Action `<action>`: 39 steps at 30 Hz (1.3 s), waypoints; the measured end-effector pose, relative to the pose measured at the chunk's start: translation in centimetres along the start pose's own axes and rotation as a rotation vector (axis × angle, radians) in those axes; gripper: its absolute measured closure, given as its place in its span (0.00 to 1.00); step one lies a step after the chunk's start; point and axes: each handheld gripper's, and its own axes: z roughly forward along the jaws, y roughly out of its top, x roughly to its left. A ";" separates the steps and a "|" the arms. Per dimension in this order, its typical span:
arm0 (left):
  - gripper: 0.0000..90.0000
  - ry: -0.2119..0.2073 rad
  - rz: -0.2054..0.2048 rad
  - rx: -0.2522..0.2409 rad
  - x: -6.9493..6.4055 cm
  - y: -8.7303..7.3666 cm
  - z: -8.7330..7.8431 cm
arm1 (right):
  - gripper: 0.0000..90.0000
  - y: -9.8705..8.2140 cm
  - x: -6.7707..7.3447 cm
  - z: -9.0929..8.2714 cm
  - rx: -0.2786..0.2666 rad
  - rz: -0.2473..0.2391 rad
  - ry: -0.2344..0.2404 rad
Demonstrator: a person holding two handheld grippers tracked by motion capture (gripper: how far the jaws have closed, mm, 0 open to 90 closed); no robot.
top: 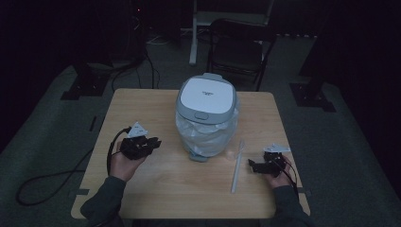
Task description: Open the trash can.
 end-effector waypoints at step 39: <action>1.00 -0.196 0.226 -0.139 -2.9 8.4 -2.4 | 0.14 0.0 0.0 0.0 0.001 0.000 0.000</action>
